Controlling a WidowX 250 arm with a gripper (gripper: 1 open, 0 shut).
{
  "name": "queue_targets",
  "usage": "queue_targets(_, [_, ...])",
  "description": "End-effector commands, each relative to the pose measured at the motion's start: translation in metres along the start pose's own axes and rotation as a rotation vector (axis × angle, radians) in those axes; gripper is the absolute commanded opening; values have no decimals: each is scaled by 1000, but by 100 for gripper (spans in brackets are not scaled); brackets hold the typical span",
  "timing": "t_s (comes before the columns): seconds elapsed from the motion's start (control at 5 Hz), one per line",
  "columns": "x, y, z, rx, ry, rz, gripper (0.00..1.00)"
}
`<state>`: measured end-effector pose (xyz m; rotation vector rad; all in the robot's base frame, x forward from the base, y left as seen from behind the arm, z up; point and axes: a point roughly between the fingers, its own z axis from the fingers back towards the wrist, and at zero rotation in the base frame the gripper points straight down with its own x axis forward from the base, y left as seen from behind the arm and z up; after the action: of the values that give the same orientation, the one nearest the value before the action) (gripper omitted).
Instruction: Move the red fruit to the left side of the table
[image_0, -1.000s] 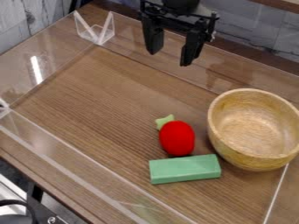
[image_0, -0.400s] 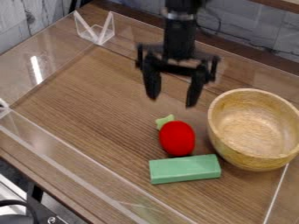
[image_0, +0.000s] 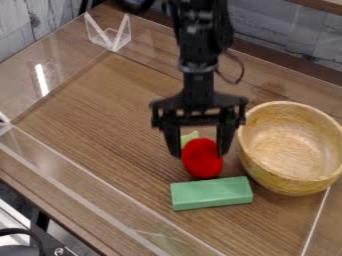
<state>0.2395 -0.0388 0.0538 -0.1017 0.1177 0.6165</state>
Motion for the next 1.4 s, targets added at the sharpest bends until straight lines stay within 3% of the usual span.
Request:
queue_targets(0.0, [1, -14, 6, -52, -71, 76, 100])
queue_targets(0.2, [5, -22, 5, -55, -93, 128, 100])
queue_targets(0.6, [-1, -28, 15, -61, -143, 216, 100])
queue_targets(1.2, [31, -35, -11, -73, -159, 281, 100])
